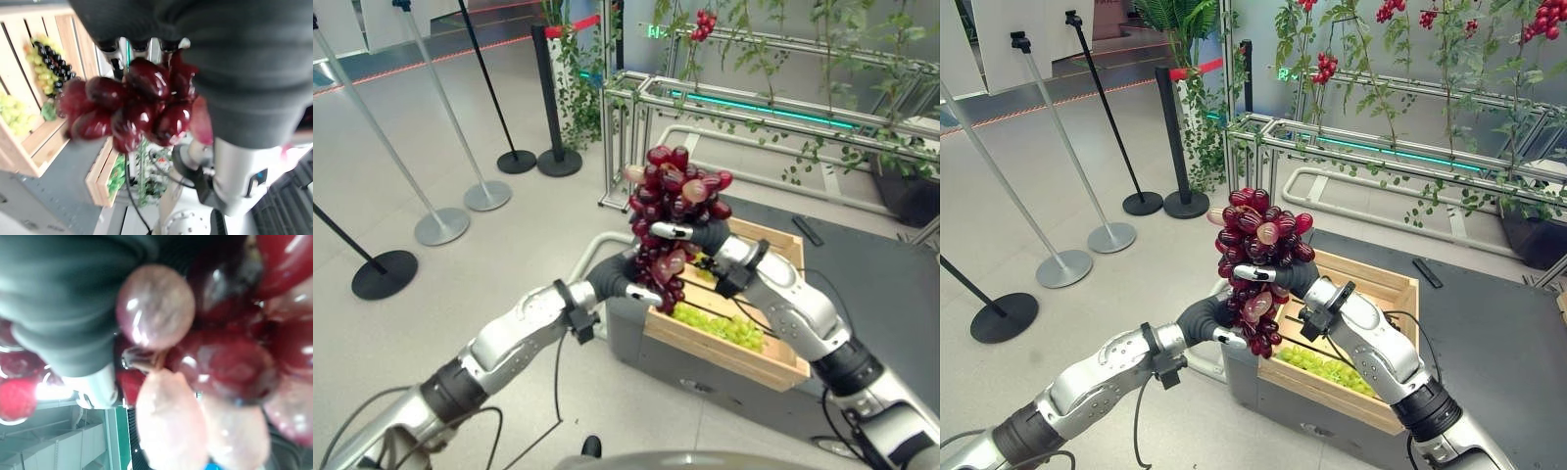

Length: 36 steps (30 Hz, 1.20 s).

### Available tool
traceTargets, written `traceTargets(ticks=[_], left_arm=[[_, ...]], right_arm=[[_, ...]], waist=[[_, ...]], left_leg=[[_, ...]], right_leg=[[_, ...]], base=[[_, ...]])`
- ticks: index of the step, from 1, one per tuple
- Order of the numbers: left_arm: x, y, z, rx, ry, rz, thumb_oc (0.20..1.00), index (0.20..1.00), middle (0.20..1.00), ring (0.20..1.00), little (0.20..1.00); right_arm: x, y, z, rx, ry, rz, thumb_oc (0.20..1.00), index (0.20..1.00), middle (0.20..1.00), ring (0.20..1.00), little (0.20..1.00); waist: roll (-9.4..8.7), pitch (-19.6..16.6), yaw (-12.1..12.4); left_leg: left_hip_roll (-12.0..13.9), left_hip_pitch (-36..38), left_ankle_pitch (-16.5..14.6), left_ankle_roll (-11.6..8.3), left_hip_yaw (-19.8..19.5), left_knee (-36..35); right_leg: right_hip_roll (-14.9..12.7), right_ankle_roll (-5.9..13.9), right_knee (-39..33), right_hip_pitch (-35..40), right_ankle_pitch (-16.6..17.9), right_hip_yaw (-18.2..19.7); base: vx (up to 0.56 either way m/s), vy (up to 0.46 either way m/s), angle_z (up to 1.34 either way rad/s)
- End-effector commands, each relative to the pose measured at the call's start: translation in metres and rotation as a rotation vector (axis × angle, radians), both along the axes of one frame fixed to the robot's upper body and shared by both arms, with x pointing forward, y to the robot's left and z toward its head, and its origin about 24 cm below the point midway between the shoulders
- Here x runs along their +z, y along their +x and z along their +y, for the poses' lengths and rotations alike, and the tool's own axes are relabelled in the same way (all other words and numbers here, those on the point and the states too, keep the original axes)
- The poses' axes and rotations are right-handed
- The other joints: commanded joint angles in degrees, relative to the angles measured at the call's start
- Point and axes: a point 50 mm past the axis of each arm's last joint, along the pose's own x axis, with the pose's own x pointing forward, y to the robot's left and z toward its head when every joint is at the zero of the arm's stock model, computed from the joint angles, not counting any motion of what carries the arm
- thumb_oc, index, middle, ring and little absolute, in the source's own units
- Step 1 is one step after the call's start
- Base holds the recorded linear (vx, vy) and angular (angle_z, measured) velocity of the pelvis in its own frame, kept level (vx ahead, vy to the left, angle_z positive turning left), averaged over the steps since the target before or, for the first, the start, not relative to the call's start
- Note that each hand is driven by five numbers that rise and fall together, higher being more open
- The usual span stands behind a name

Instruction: Pick up the fruits from the basket on one side to the basket on the other side

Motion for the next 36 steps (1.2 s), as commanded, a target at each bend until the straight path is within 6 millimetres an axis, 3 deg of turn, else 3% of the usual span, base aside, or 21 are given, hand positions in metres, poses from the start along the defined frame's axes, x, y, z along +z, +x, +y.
traceTargets(ticks=[1,16,17,18,25,36], left_arm=[[0.027,0.005,-0.027,-0.126,-0.103,-0.08,1.0,1.0,1.0,1.0,1.0],[0.03,0.003,-0.046,-0.191,-0.142,-0.04,1.0,1.0,1.0,1.0,1.0],[0.028,0.001,-0.047,-0.197,-0.156,-0.011,0.545,0.545,0.545,0.545,0.545],[0.028,0.001,-0.047,-0.197,-0.156,-0.011,0.2,0.2,0.2,0.2,0.2],[0.023,0.001,-0.045,-0.159,-0.189,0.013,0.2,0.2,0.2,0.2,0.2],[0.015,0.002,-0.027,-0.063,-0.224,0.029,0.2,0.2,0.2,0.2,0.2]], right_arm=[[0.047,-0.008,0.022,0.13,0.104,-0.181,0.2,0.2,0.2,0.2,0.2],[0.045,-0.009,0.025,0.164,0.094,-0.172,0.2,0.2,0.2,0.2,0.2],[0.046,-0.009,0.025,0.162,0.1,-0.174,0.2,0.2,0.2,0.2,0.2],[0.046,-0.009,0.025,0.162,0.1,-0.174,0.2,0.2,0.2,0.2,0.2],[0.048,-0.01,0.025,0.165,0.122,-0.183,0.2,0.2,0.2,0.2,0.2],[0.045,-0.008,0.027,0.164,0.105,-0.18,0.2,0.2,0.2,0.2,0.2]], waist=[[-1.93,-1.1,-0.8],[-1.74,-1.2,-1.4],[-1.7,-1.2,-1.4],[-1.7,-1.2,-1.4],[-1.76,-1.3,-1.3],[-1.97,-1.6,-0.5]], left_leg=[[-0.8,0.6,-7.1,1.6,-0.7,3.2],[-0.9,0.2,-7.1,1.58,-0.9,3.4],[-0.9,0.2,-7.1,1.62,-0.9,3.3],[-0.9,0.2,-7.1,1.62,-0.9,3.3],[-1.1,0.2,-7.3,1.72,-1.1,3.5],[-1.3,0.4,-8.4,2.09,-1.2,5.0]], right_leg=[[-3.3,4.59,5.3,-2.4,-1.7,-1.7],[-3.3,4.64,5.3,-2.5,-1.7,-1.9],[-3.2,4.64,5.4,-2.6,-1.7,-1.9],[-3.2,4.64,5.4,-2.6,-1.7,-1.9],[-3.2,4.57,5.4,-2.6,-1.8,-1.8],[-3.4,4.53,6.4,-2.5,-2.3,-1.2]], base=[[0.0,0.0,0.0],[0.0,0.0,0.0],[0.0,0.0,0.0],[0.0,0.0,0.0],[0.0,0.0,0.0],[0.0,0.0,0.0]])
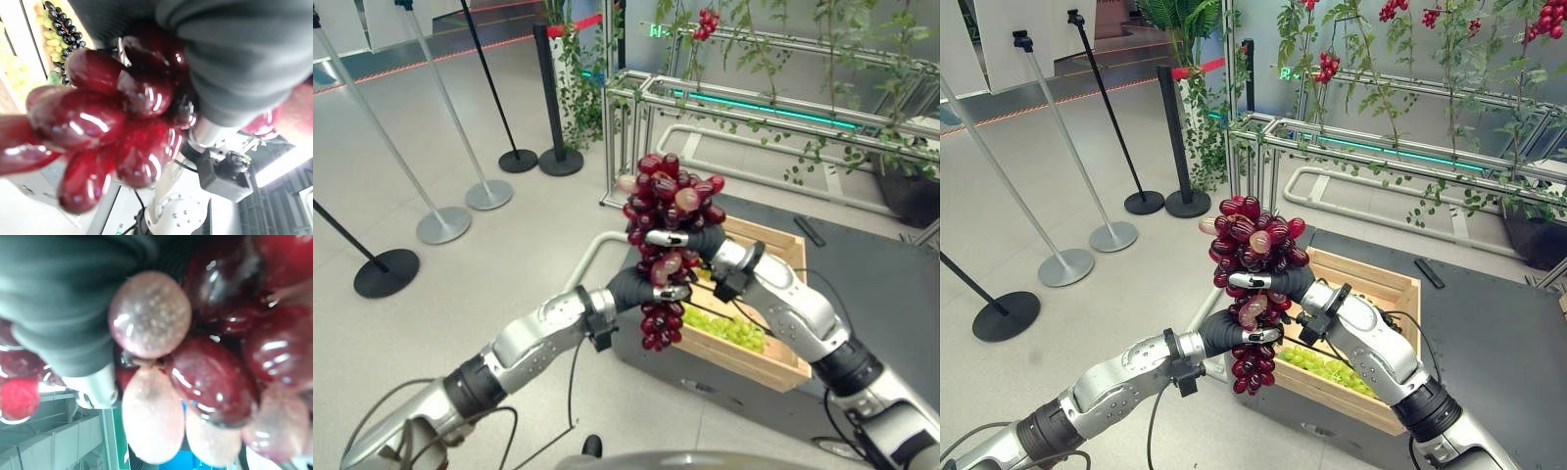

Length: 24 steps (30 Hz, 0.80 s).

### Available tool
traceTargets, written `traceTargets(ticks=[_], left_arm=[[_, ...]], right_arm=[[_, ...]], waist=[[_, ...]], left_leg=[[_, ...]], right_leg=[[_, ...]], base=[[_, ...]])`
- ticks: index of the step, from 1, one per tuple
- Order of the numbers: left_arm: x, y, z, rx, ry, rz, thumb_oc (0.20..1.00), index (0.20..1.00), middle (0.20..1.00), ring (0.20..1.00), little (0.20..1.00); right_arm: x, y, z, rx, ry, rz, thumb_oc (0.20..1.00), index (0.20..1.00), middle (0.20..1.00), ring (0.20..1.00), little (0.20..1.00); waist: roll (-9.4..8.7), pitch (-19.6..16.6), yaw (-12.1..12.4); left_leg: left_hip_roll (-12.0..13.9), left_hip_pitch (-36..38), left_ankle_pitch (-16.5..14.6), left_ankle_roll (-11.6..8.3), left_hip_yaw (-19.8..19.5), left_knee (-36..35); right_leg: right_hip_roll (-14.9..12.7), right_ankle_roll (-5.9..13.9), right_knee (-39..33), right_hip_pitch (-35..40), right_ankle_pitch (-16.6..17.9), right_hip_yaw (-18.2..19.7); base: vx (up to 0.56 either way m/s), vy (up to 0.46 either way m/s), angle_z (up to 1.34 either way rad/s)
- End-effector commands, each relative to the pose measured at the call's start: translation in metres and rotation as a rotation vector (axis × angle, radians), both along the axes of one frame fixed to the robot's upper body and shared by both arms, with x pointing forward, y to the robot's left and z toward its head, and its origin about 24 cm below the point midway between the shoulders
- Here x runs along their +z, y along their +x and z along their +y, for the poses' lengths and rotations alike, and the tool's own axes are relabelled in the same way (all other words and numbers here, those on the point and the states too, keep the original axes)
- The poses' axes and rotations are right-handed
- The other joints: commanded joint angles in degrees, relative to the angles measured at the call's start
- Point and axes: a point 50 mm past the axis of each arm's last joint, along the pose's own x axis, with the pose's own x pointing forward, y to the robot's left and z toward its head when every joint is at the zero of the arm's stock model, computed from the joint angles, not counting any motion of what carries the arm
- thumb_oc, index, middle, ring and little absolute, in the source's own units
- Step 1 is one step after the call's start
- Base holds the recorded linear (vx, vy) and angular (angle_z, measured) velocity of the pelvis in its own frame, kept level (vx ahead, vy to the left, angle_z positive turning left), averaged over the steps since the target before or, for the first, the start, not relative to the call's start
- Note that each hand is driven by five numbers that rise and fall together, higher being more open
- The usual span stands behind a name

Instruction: Pick up the fruits from the basket on one side to the basket on the other side

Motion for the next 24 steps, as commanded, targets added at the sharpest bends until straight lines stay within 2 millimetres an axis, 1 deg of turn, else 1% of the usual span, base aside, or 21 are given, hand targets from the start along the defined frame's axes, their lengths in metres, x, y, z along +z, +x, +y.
traceTargets(ticks=[1,2,3,4,6,8,10,11,12,13,14,15,16,17,18,19,20,21,22,23,24], left_arm=[[0.026,0.009,-0.006,0.012,-0.152,-0.085,0.2,0.2,0.2,0.2,0.2],[0.023,0.009,0.001,0.046,-0.157,-0.076,0.2,0.2,0.2,0.2,0.2],[0.023,0.009,0.001,0.047,-0.157,-0.076,0.2,0.2,0.2,0.2,0.2],[0.02,0.008,0.01,0.082,-0.159,-0.072,0.2,0.2,0.2,0.2,0.2],[0.017,0.008,0.018,0.129,-0.169,-0.064,0.2,0.2,0.2,0.2,0.2],[0.016,0.007,0.033,0.192,-0.163,-0.085,0.2,0.2,0.2,0.2,0.2],[0.015,0.007,0.043,0.235,-0.165,-0.091,0.2,0.2,0.2,0.2,0.2],[0.018,0.01,0.044,0.245,-0.169,-0.111,0.2,0.2,0.2,0.2,0.2],[0.019,0.014,0.046,0.274,-0.186,-0.119,0.2,0.2,0.2,0.2,0.2],[0.019,0.014,0.046,0.273,-0.186,-0.119,0.2,0.2,0.2,0.2,0.2],[0.022,0.016,0.054,0.326,-0.204,-0.145,0.2,0.2,0.2,0.2,0.2],[0.023,0.016,0.063,0.375,-0.212,-0.164,0.2,0.2,0.2,0.2,0.2],[0.022,0.014,0.068,0.39,-0.207,-0.156,0.2,0.2,0.2,0.2,0.2],[0.022,0.014,0.068,0.391,-0.207,-0.156,0.2,0.2,0.2,0.2,0.2],[0.021,0.014,0.073,0.408,-0.19,-0.159,0.2,0.2,0.2,0.2,0.2],[0.022,0.014,0.073,0.408,-0.19,-0.159,0.2,0.2,0.2,0.2,0.2],[0.02,0.014,0.079,0.428,-0.186,-0.157,0.2,0.2,0.2,0.2,0.2],[0.02,0.014,0.079,0.428,-0.187,-0.157,0.2,0.2,0.2,0.2,0.2],[0.02,0.016,0.081,0.453,-0.191,-0.165,0.2,0.2,0.2,0.2,0.2],[0.02,0.016,0.081,0.453,-0.191,-0.165,0.2,0.2,0.2,0.2,0.2],[0.017,0.018,0.08,0.456,-0.189,-0.162,0.2,0.2,0.2,0.2,0.2]], right_arm=[[0.047,-0.006,0.022,0.127,0.131,-0.175,0.2,0.2,0.2,0.2,0.2],[0.045,-0.006,0.022,0.13,0.13,-0.162,1.0,1.0,1.0,1.0,1.0],[0.045,-0.006,0.022,0.13,0.13,-0.161,1.0,1.0,1.0,1.0,1.0],[0.045,-0.006,0.021,0.13,0.129,-0.162,1.0,1.0,1.0,1.0,1.0],[0.045,-0.007,0.02,0.125,0.136,-0.165,1.0,1.0,1.0,1.0,1.0],[0.043,-0.005,0.015,0.098,0.155,-0.155,1.0,1.0,1.0,1.0,1.0],[0.043,-0.006,0.011,0.07,0.167,-0.17,1.0,1.0,1.0,1.0,1.0],[0.039,-0.006,-0.001,0.017,0.162,-0.164,1.0,1.0,1.0,1.0,1.0],[0.036,-0.008,-0.023,-0.072,0.15,-0.181,1.0,1.0,1.0,1.0,1.0],[0.036,-0.008,-0.023,-0.072,0.149,-0.181,1.0,1.0,1.0,1.0,1.0],[0.035,-0.01,-0.031,-0.091,0.184,-0.173,1.0,1.0,1.0,1.0,1.0],[0.034,-0.011,-0.033,-0.096,0.203,-0.17,1.0,1.0,1.0,1.0,1.0],[0.035,-0.011,-0.035,-0.104,0.206,-0.173,1.0,1.0,1.0,1.0,1.0],[0.034,-0.011,-0.035,-0.104,0.207,-0.172,1.0,1.0,1.0,1.0,1.0],[0.031,-0.008,-0.04,-0.128,0.214,-0.139,1.0,1.0,1.0,1.0,1.0],[0.031,-0.008,-0.04,-0.128,0.213,-0.14,1.0,1.0,1.0,1.0,1.0],[0.029,-0.006,-0.043,-0.142,0.198,-0.133,1.0,1.0,1.0,1.0,1.0],[0.029,-0.006,-0.043,-0.142,0.198,-0.133,1.0,1.0,1.0,1.0,1.0],[0.033,-0.005,-0.047,-0.153,0.192,-0.143,1.0,1.0,1.0,1.0,1.0],[0.033,-0.005,-0.047,-0.153,0.192,-0.144,1.0,1.0,1.0,1.0,1.0],[0.031,-0.006,-0.047,-0.156,0.193,-0.135,1.0,1.0,1.0,1.0,1.0]], waist=[[-2.02,-1.7,-0.6],[-2.2,-1.8,-0.3],[-2.2,-1.9,-0.4],[-2.34,-1.9,0.1],[-2.35,-1.8,0.5],[-1.92,-1.0,1.3],[-1.59,0.3,1.8],[-1.91,0.3,0.9],[-2.41,-0.3,-0.1],[-2.34,-0.5,-0.1],[-2.2,-0.8,1.6],[-2.11,-0.9,3.0],[-1.83,-0.7,3.8],[-1.85,-0.8,3.5],[-0.7,0.3,4.6],[-0.53,0.2,4.4],[0.42,1.3,4.6],[0.6,1.2,4.5],[0.95,2.5,3.8],[1.06,2.4,3.7],[0.67,2.8,3.2]], left_leg=[[-1.2,0.5,-8.5,2.07,-1.0,5.2],[-1.3,0.4,-8.8,2.11,-1.0,5.8],[-1.3,0.4,-8.8,2.12,-1.0,5.8],[-1.6,0.4,-9.1,2.47,-1.2,6.3],[-1.7,0.3,-9.1,2.81,-1.4,6.4],[-1.9,0.3,-9.0,3.54,-2.1,6.5],[-2.5,-1.0,-8.8,3.82,-4.0,8.6],[-3.7,-3.8,-8.4,3.89,-6.8,10.8],[-6.4,-6.8,-7.4,3.43,-11.7,13.0],[-6.4,-7.0,-7.3,3.4,-11.7,12.9],[-7.5,-9.5,-5.0,2.53,-15.6,12.6],[-7.9,-10.7,-3.7,1.33,-17.7,12.6],[-7.8,-11.8,-2.5,0.44,-19.7,12.6],[-7.9,-11.9,-2.5,0.39,-20.0,12.6],[-7.8,-14.1,0.7,-2.03,-23.2,11.9],[-7.7,-14.3,0.9,-2.09,-23.4,11.7],[-7.6,-15.2,2.0,-3.22,-23.9,10.2],[-7.5,-15.3,2.2,-3.26,-24.1,10.1],[-6.0,-17.5,0.3,-2.71,-17.0,11.5],[-6.0,-17.7,0.4,-2.71,-17.1,11.6],[-3.8,-17.8,-1.1,-1.57,-10.4,14.7]], right_leg=[[-3.3,4.49,6.3,-2.4,-2.3,-1.2],[-3.4,4.55,6.4,-2.2,-2.3,-1.4],[-3.4,4.56,6.4,-2.2,-2.3,-1.4],[-3.6,4.69,7.0,-2.4,-2.4,-1.2],[-3.9,4.83,8.8,-3.0,-2.7,-1.1],[-4.8,5.15,13.9,-4.9,-3.0,-1.0],[-4.3,5.91,20.6,-6.7,-5.4,1.5],[-1.1,6.23,22.4,-7.6,-6.4,7.7],[4.5,5.27,20.4,-5.9,-10.3,18.4],[4.6,5.26,20.2,-6.0,-10.1,18.4],[5.2,2.22,17.8,-3.9,-11.6,17.9],[5.1,1.45,16.2,-3.1,-12.0,15.2],[5.4,1.15,15.7,-3.1,-12.6,13.4],[5.4,1.12,15.7,-3.1,-12.7,13.0],[7.3,-0.02,14.2,-2.6,-13.3,10.5],[7.4,-0.01,14.0,-2.7,-13.0,10.3],[7.8,-0.54,12.2,-2.2,-12.8,7.8],[8.0,-0.51,12.1,-2.3,-12.6,7.6],[6.8,-0.43,12.5,-3.4,-12.4,4.7],[6.8,-0.4,12.4,-3.6,-12.3,4.7],[5.4,-0.53,12.0,-4.3,-11.3,2.3]], base=[[0.0,0.0,0.0],[0.0,0.0,0.0],[-0.01,0.044,-0.03],[0.0,0.029,-0.04],[-0.02,0.046,-0.03],[-0.07,0.065,0.0],[-0.13,0.032,0.14],[-0.16,-0.017,1.0],[-0.11,-0.027,1.7],[-0.16,-0.103,2.78],[-0.14,-0.161,2.28],[-0.21,-0.227,1.78],[-0.12,-0.142,0.91],[-0.25,-0.193,1.43],[-0.19,-0.125,1.57],[-0.35,-0.152,1.91],[-0.17,-0.022,1.44],[-0.37,0.047,1.62],[-0.22,0.081,1.03],[-0.37,0.114,1.02],[-0.24,0.076,1.08]])
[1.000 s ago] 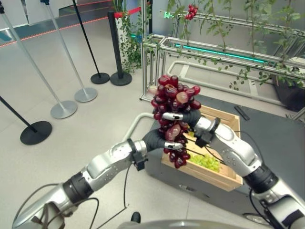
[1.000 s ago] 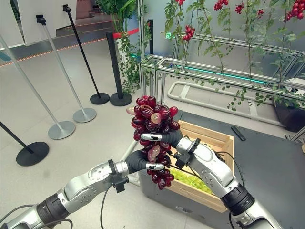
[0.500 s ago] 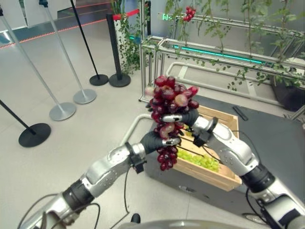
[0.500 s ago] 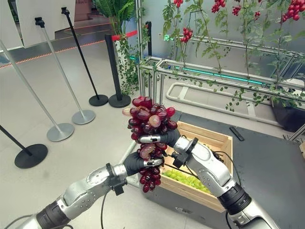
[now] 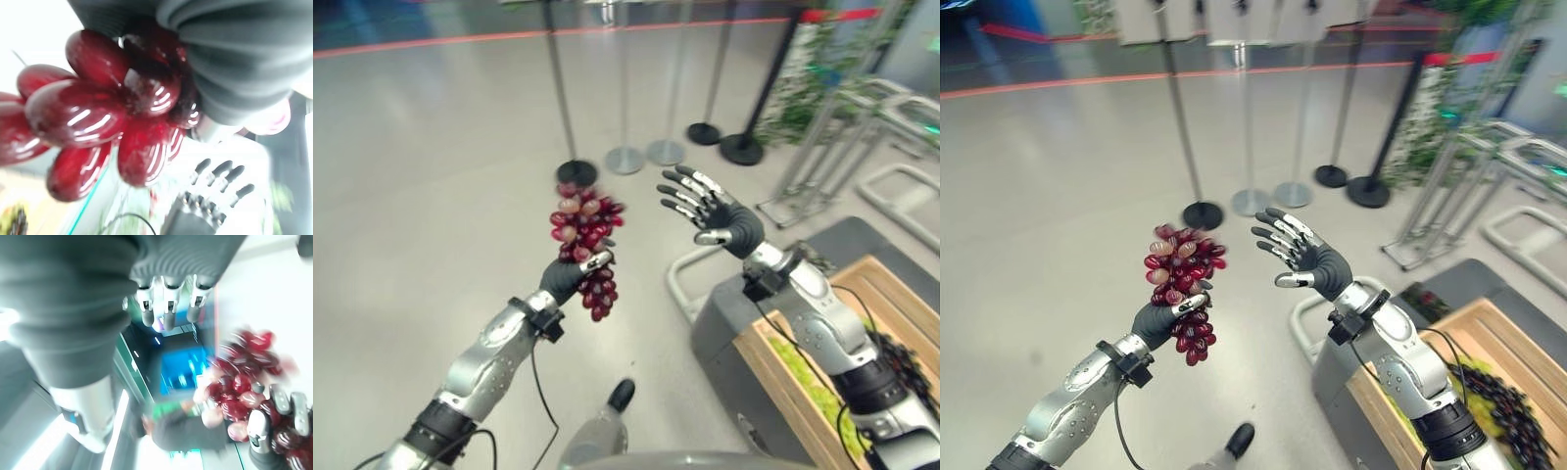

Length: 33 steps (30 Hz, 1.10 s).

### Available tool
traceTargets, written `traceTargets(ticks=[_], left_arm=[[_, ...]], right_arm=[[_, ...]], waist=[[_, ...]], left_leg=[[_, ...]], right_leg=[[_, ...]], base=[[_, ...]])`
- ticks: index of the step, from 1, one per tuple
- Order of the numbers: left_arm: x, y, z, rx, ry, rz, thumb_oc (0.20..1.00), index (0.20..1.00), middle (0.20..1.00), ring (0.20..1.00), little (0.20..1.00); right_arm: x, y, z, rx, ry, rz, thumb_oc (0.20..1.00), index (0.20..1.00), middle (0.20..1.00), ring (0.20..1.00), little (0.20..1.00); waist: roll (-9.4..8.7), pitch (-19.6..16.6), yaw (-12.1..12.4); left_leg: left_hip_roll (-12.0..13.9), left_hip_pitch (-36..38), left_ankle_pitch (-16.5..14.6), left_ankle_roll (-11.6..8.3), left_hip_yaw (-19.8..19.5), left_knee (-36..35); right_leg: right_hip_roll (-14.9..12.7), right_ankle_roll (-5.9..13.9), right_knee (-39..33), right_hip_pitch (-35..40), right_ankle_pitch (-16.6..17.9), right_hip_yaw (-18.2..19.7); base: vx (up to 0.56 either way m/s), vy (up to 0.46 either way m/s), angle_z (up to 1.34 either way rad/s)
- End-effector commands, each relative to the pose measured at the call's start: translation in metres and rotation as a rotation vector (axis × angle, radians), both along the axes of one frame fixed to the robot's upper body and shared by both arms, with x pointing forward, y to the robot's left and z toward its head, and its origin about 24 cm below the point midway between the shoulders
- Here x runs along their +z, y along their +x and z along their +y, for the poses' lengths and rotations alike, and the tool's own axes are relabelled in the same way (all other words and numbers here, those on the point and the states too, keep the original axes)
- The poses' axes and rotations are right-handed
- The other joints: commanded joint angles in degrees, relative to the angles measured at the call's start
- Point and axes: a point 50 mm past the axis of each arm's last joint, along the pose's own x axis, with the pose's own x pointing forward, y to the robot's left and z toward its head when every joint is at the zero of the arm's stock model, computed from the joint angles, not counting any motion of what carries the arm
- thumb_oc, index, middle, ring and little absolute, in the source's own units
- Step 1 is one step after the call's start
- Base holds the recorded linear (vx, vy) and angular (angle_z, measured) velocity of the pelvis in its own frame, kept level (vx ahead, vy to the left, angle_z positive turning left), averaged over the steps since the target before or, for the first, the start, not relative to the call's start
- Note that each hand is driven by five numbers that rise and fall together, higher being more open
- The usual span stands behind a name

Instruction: Pick up the fruits from the basket on one side to the basket on the other side

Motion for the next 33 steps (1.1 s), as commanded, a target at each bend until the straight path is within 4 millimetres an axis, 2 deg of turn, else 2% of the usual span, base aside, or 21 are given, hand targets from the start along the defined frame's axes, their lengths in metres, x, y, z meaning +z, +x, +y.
traceTargets(ticks=[1,4,5,6,9,11,12,13,16,17,18,20,22,25,26,27,28,29,31,32,33], left_arm=[[0.041,0.011,-0.014,-0.047,-0.033,-0.237,0.2,0.2,0.2,0.2,0.2],[0.037,0.009,-0.012,-0.048,-0.03,-0.228,0.2,0.2,0.2,0.2,0.2],[0.038,0.009,-0.006,-0.018,-0.026,-0.239,0.2,0.2,0.2,0.2,0.2],[0.038,0.009,-0.006,-0.018,-0.026,-0.239,0.2,0.2,0.2,0.2,0.2],[0.042,0.01,0.008,0.06,-0.006,-0.27,0.2,0.2,0.2,0.2,0.2],[0.046,0.011,0.021,0.131,0.028,-0.308,0.2,0.2,0.2,0.2,0.2],[0.057,0.011,0.036,0.229,0.111,-0.391,0.2,0.2,0.2,0.2,0.2],[0.064,0.009,0.044,0.274,0.172,-0.439,0.2,0.2,0.2,0.2,0.2],[0.076,0.007,0.061,0.386,0.267,-0.517,0.2,0.2,0.2,0.2,0.2],[0.084,0.002,0.077,0.504,0.337,-0.579,0.2,0.2,0.2,0.2,0.2],[0.084,0.002,0.076,0.506,0.34,-0.58,0.2,0.2,0.2,0.2,0.2],[0.101,0.003,0.082,0.617,0.405,-0.685,0.2,0.2,0.2,0.2,0.2],[0.104,0.004,0.083,0.638,0.414,-0.706,0.2,0.2,0.2,0.2,0.2],[0.12,0.005,0.081,0.679,0.476,-0.813,0.2,0.2,0.2,0.2,0.2],[0.123,0.005,0.082,0.698,0.487,-0.829,0.2,0.2,0.2,0.2,0.2],[0.123,0.005,0.082,0.7,0.488,-0.83,0.2,0.2,0.2,0.2,0.2],[0.126,0.008,0.078,0.696,0.489,-0.852,0.2,0.2,0.2,0.2,0.2],[0.126,0.009,0.078,0.697,0.488,-0.853,0.2,0.2,0.2,0.2,0.2],[0.123,0.012,0.073,0.68,0.491,-0.847,0.2,0.2,0.2,0.2,0.2],[0.126,0.013,0.067,0.656,0.514,-0.874,0.2,0.2,0.2,0.2,0.2],[0.126,0.013,0.066,0.655,0.515,-0.873,0.2,0.2,0.2,0.2,0.2]], right_arm=[[0.033,-0.006,-0.005,-0.004,0.108,-0.145,1.0,1.0,1.0,1.0,1.0],[0.03,-0.006,-0.009,-0.022,0.122,-0.129,1.0,1.0,1.0,1.0,1.0],[0.025,-0.006,-0.016,-0.069,0.166,-0.106,1.0,1.0,1.0,1.0,1.0],[0.025,-0.006,-0.016,-0.069,0.166,-0.106,1.0,1.0,1.0,1.0,1.0],[0.016,-0.009,-0.036,-0.207,0.232,-0.094,1.0,1.0,1.0,1.0,1.0],[0.006,-0.014,-0.05,-0.313,0.261,-0.08,1.0,1.0,1.0,1.0,1.0],[-0.005,-0.022,-0.062,-0.419,0.282,-0.065,1.0,1.0,1.0,1.0,1.0],[-0.015,-0.025,-0.064,-0.467,0.294,-0.035,1.0,1.0,1.0,1.0,1.0],[-0.03,-0.03,-0.07,-0.542,0.255,0.005,1.0,1.0,1.0,1.0,1.0],[-0.041,-0.034,-0.075,-0.6,0.212,0.042,1.0,1.0,1.0,1.0,1.0],[-0.041,-0.033,-0.075,-0.6,0.212,0.043,1.0,1.0,1.0,1.0,1.0],[-0.05,-0.03,-0.073,-0.649,0.153,0.064,1.0,1.0,1.0,1.0,1.0],[-0.051,-0.028,-0.073,-0.66,0.16,0.063,1.0,1.0,1.0,1.0,1.0],[-0.052,-0.022,-0.06,-0.62,0.129,0.064,1.0,1.0,1.0,1.0,1.0],[-0.053,-0.022,-0.057,-0.605,0.128,0.068,1.0,1.0,1.0,1.0,1.0],[-0.053,-0.022,-0.057,-0.604,0.128,0.067,1.0,1.0,1.0,1.0,1.0],[-0.058,-0.024,-0.054,-0.6,0.11,0.08,1.0,1.0,1.0,1.0,1.0],[-0.058,-0.024,-0.054,-0.6,0.109,0.079,1.0,1.0,1.0,1.0,1.0],[-0.066,-0.029,-0.06,-0.612,0.093,0.114,1.0,1.0,1.0,1.0,1.0],[-0.074,-0.036,-0.066,-0.637,0.08,0.14,1.0,1.0,1.0,1.0,1.0],[-0.075,-0.036,-0.067,-0.638,0.08,0.141,1.0,1.0,1.0,1.0,1.0]], waist=[[-2.55,-2.0,-3.6],[-3.21,-2.2,-3.9],[-3.7,-2.8,-4.4],[-3.68,-2.9,-4.5],[-4.09,-3.9,-6.1],[-4.18,-4.7,-7.3],[-4.13,-5.2,-8.5],[-3.98,-5.5,-8.7],[-3.97,-5.8,-8.4],[-3.92,-5.9,-7.0],[-3.99,-5.9,-7.2],[-4.07,-5.7,-5.7],[-4.06,-5.4,-5.6],[-3.3,-5.4,-4.3],[-3.01,-5.2,-4.5],[-3.12,-5.1,-4.5],[-1.83,-4.2,-6.0],[-1.85,-4.3,-5.9],[-0.19,-4.4,-8.3],[0.34,-3.9,-9.3],[0.36,-3.9,-9.6]], left_leg=[[1.3,-1.0,-0.1,2.9,9.9,7.5],[0.8,0.3,-2.2,2.99,10.0,9.8],[2.0,1.7,-4.1,3.27,11.9,10.7],[1.9,1.5,-3.9,3.28,11.8,10.6],[6.9,4.5,-5.6,2.87,18.6,9.5],[11.8,6.2,-5.0,2.15,25.4,7.3],[16.6,7.8,-4.3,0.43,32.5,5.1],[17.8,8.4,-3.5,-0.12,35.1,4.2],[18.1,8.4,-3.0,-0.55,36.4,3.1],[15.8,8.6,-4.5,0.24,34.5,2.6],[15.6,8.5,-4.6,0.4,34.4,2.7],[11.9,7.7,-7.5,2.23,32.5,4.3],[10.5,7.2,-8.6,3.18,32.1,5.1],[4.3,7.4,-11.7,7.02,30.3,5.6],[2.9,8.2,-12.0,7.95,30.0,5.1],[2.6,8.3,-12.0,8.18,30.0,5.0],[0.9,9.1,-10.4,9.87,28.3,3.6],[0.8,9.1,-10.3,9.87,28.5,3.4],[0.1,11.5,-9.2,10.15,25.0,0.9],[-1.4,13.3,-8.9,9.89,21.7,-0.3],[-1.4,13.5,-8.9,9.86,21.4,-0.4]], right_leg=[[-4.5,7.38,-3.3,-2.2,3.4,-2.8],[-6.0,6.9,-3.9,-2.4,4.1,-5.2],[-7.2,6.55,-3.7,-2.3,3.9,-7.6],[-7.2,6.58,-3.7,-2.4,4.0,-7.8],[-8.9,6.37,-3.9,-1.6,3.7,-12.8],[-10.2,6.66,-4.7,-1.1,4.3,-16.6],[-11.3,7.56,-4.7,-0.3,4.0,-19.5],[-11.9,7.88,-4.6,0.0,4.3,-20.9],[-12.8,8.42,-4.8,1.0,4.9,-23.0],[-14.1,9.25,-4.9,1.7,5.9,-23.7],[-14.3,9.43,-4.9,1.7,5.9,-23.9],[-17.5,10.94,-4.6,2.0,7.7,-24.0],[-19.0,11.81,-3.9,1.9,8.4,-24.0],[-25.8,13.66,4.7,0.5,12.8,-23.0],[-27.7,14.04,8.0,-0.3,15.1,-22.0],[-28.2,14.35,8.5,-0.5,15.1,-21.8],[-26.1,12.88,14.2,-3.2,16.1,-14.8],[-26.2,12.85,14.5,-3.6,15.9,-14.5],[-15.8,10.85,17.2,-9.8,10.3,-4.0],[-11.3,10.39,14.9,-13.1,7.8,-2.1],[-11.4,10.38,14.8,-12.9,7.6,-2.4]], base=[[-0.23,0.072,1.26],[-0.16,0.081,0.96],[-0.06,0.069,0.63],[-0.08,0.099,0.81],[-0.04,0.104,1.59],[-0.02,0.176,1.8],[0.05,0.231,1.51],[0.06,0.185,1.47],[0.05,0.208,1.18],[0.09,0.287,1.08],[0.12,0.422,1.08],[0.09,0.412,0.83],[0.1,0.341,0.67],[0.22,0.5,0.29],[0.14,0.294,0.47],[0.12,0.365,0.57],[0.04,0.23,0.4],[0.09,0.288,0.93],[0.22,0.178,0.93],[0.26,0.14,0.5],[0.31,0.065,1.03]])
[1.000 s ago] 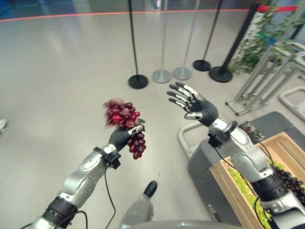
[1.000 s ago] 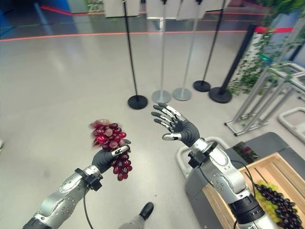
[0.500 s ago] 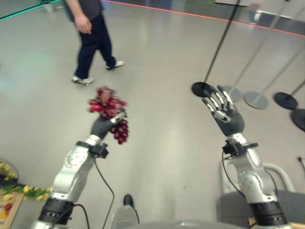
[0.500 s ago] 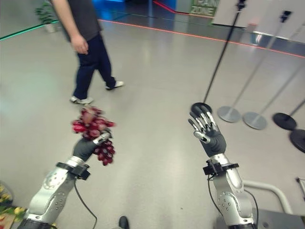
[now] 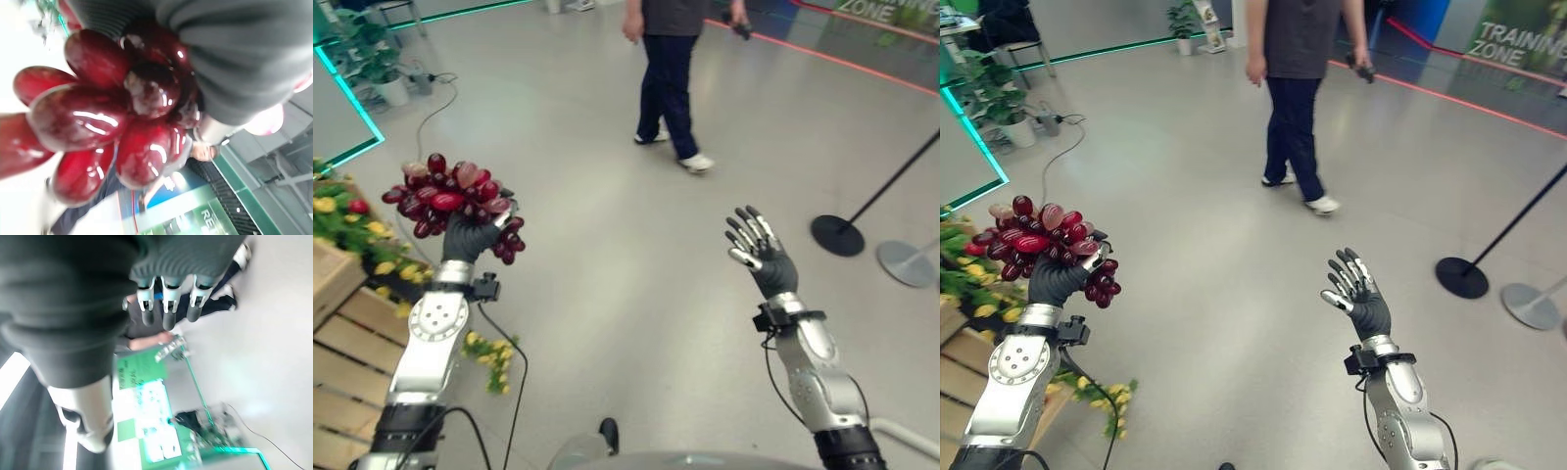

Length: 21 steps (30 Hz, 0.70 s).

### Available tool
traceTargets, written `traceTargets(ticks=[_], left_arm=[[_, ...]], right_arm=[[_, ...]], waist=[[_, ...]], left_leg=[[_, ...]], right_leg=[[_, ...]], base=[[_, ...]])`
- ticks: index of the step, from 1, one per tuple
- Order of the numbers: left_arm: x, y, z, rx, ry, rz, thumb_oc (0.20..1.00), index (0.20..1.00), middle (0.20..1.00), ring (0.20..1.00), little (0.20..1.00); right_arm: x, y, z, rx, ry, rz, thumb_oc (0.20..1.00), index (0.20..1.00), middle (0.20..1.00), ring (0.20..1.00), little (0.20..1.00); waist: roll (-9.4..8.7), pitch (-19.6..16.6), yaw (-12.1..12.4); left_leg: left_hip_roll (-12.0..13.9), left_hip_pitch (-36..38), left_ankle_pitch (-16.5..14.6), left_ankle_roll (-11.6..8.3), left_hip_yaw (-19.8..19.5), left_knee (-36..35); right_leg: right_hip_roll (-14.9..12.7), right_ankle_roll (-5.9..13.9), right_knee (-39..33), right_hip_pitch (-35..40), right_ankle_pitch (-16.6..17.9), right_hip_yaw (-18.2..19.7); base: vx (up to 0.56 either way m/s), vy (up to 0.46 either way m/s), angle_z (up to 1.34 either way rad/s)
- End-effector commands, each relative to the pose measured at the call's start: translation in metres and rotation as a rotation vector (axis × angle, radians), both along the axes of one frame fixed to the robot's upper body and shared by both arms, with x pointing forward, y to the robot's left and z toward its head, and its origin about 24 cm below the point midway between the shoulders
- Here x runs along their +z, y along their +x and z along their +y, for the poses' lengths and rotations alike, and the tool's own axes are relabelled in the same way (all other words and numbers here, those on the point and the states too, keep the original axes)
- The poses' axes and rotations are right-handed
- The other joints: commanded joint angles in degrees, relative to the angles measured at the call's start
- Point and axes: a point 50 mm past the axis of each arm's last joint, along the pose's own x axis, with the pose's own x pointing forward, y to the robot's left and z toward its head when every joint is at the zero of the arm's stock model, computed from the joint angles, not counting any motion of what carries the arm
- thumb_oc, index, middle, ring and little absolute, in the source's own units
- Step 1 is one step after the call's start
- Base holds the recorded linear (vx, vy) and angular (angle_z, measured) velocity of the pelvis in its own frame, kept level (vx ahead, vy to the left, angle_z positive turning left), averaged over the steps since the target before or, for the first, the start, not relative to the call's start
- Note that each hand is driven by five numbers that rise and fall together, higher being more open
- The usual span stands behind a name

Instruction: Pick up the fruits from the basket on one side to the basket on the other side

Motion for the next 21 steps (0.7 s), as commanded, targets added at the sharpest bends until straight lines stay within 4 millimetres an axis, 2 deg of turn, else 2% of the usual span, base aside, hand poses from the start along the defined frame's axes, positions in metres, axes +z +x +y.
traceTargets(ticks=[1,2,3,4,5,8,10,12,15,16,18,19,20,21], left_arm=[[0.045,-0.005,-0.012,-0.043,0.143,-0.229,0.2,0.2,0.2,0.2,0.2],[0.045,-0.005,-0.012,-0.043,0.143,-0.23,0.2,0.2,0.2,0.2,0.2],[0.047,-0.002,-0.017,-0.066,0.13,-0.239,0.2,0.2,0.2,0.2,0.2],[0.047,-0.002,-0.017,-0.067,0.13,-0.24,0.2,0.2,0.2,0.2,0.2],[0.048,-0.001,-0.021,-0.083,0.126,-0.249,0.2,0.2,0.2,0.2,0.2],[0.048,-0.003,-0.031,-0.12,0.147,-0.265,0.2,0.2,0.2,0.2,0.2],[0.046,-0.006,-0.033,-0.129,0.135,-0.265,0.2,0.2,0.2,0.2,0.2],[0.045,-0.007,-0.031,-0.12,0.128,-0.263,0.2,0.2,0.2,0.2,0.2],[0.044,-0.009,-0.031,-0.135,0.088,-0.263,0.2,0.2,0.2,0.2,0.2],[0.043,-0.009,-0.033,-0.146,0.087,-0.262,0.2,0.2,0.2,0.2,0.2],[0.05,-0.005,-0.042,-0.195,0.067,-0.284,0.2,0.2,0.2,0.2,0.2],[0.05,-0.005,-0.042,-0.196,0.067,-0.285,0.2,0.2,0.2,0.2,0.2],[0.051,-0.004,-0.044,-0.194,0.074,-0.29,0.2,0.2,0.2,0.2,0.2],[0.052,-0.004,-0.044,-0.199,0.073,-0.29,0.2,0.2,0.2,0.2,0.2]], right_arm=[[0.007,-0.008,-0.019,-0.073,-0.05,-0.064,1.0,1.0,1.0,1.0,1.0],[0.007,-0.008,-0.019,-0.073,-0.05,-0.064,1.0,1.0,1.0,1.0,1.0],[0.0,-0.012,-0.028,-0.126,-0.065,-0.035,1.0,1.0,1.0,1.0,1.0],[0.0,-0.012,-0.028,-0.127,-0.065,-0.036,1.0,1.0,1.0,1.0,1.0],[-0.002,-0.014,-0.029,-0.138,-0.065,-0.029,1.0,1.0,1.0,1.0,1.0],[-0.001,-0.02,-0.037,-0.172,-0.136,-0.029,1.0,1.0,1.0,1.0,1.0],[-0.004,-0.022,-0.037,-0.159,-0.141,-0.013,1.0,1.0,1.0,1.0,1.0],[-0.008,-0.023,-0.037,-0.152,-0.138,0.006,1.0,1.0,1.0,1.0,1.0],[-0.009,-0.022,-0.04,-0.155,-0.135,0.014,1.0,1.0,1.0,1.0,1.0],[-0.008,-0.023,-0.042,-0.158,-0.137,0.013,1.0,1.0,1.0,1.0,1.0],[-0.006,-0.024,-0.048,-0.178,-0.141,0.01,1.0,1.0,1.0,1.0,1.0],[-0.006,-0.024,-0.048,-0.179,-0.14,0.009,1.0,1.0,1.0,1.0,1.0],[-0.007,-0.024,-0.051,-0.199,-0.15,0.016,1.0,1.0,1.0,1.0,1.0],[-0.008,-0.024,-0.054,-0.213,-0.15,0.022,1.0,1.0,1.0,1.0,1.0]], waist=[[-0.33,-2.6,-2.7],[-0.14,-2.7,-3.2],[-0.45,-2.8,-6.1],[-0.42,-2.9,-6.1],[-0.9,-2.9,-6.7],[-1.22,-2.8,-7.3],[-1.52,-3.8,-7.1],[-1.38,-4.4,-6.7],[-0.91,-4.7,-6.4],[-0.79,-4.1,-6.5],[-1.2,-1.7,-6.1],[-1.16,-1.7,-6.1],[-1.58,-1.2,-6.0],[-1.61,-1.3,-5.9]], left_leg=[[-2.9,7.1,-4.4,-2.84,-3.9,-4.6],[-2.7,6.9,-4.2,-2.92,-4.4,-4.6],[-4.6,9.1,-4.5,-2.69,-9.8,-5.1],[-4.6,9.0,-4.3,-2.71,-9.9,-5.3],[-5.6,9.9,-4.4,-3.01,-11.8,-5.4],[-6.8,11.4,-5.3,-3.81,-15.5,-4.6],[-7.2,11.8,-6.1,-3.73,-15.6,-4.0],[-7.1,11.8,-6.4,-4.59,-15.4,-3.4],[-6.8,10.4,-6.7,-7.56,-14.0,2.3],[-6.7,8.5,-5.4,-9.48,-12.8,6.8],[-7.7,1.7,-0.3,-14.37,-10.6,16.7],[-7.7,1.5,-0.5,-14.38,-10.7,17.1],[-7.0,-0.7,-0.5,-14.27,-9.1,18.5],[-3.9,-1.1,-1.8,-13.51,-6.9,16.2]], right_leg=[[5.2,-1.32,-12.7,-6.8,4.5,-2.1],[5.3,-1.42,-13.6,-6.4,5.0,-2.8],[12.1,-0.91,-19.8,-11.1,7.0,6.8],[12.2,-0.91,-20.2,-11.1,7.4,6.7],[12.9,0.11,-21.9,-11.9,9.1,9.3],[11.7,0.15,-25.2,-9.5,11.4,6.9],[11.1,-0.48,-27.6,-6.0,11.6,5.6],[11.2,-0.83,-28.3,-4.1,11.5,5.0],[10.7,-1.43,-29.2,-1.3,10.2,2.7],[10.7,-1.83,-29.6,-0.1,9.7,2.4],[10.1,-2.98,-30.4,1.9,9.4,1.8],[10.1,-3.0,-30.4,1.8,9.4,1.7],[9.7,-3.17,-30.6,2.3,9.1,1.5],[9.4,-2.86,-31.0,2.7,8.9,0.7]], base=[[0.14,-0.019,1.27],[0.41,-0.029,1.25],[0.27,-0.017,0.79],[0.39,0.0,1.24],[0.19,0.0,1.9],[0.21,-0.05,1.49],[0.2,-0.098,1.14],[0.17,-0.103,1.0],[0.15,-0.091,0.57],[0.08,-0.061,0.68],[-0.02,-0.065,0.97],[-0.04,-0.058,1.03],[0.01,-0.031,0.76],[0.08,-0.001,0.72]])
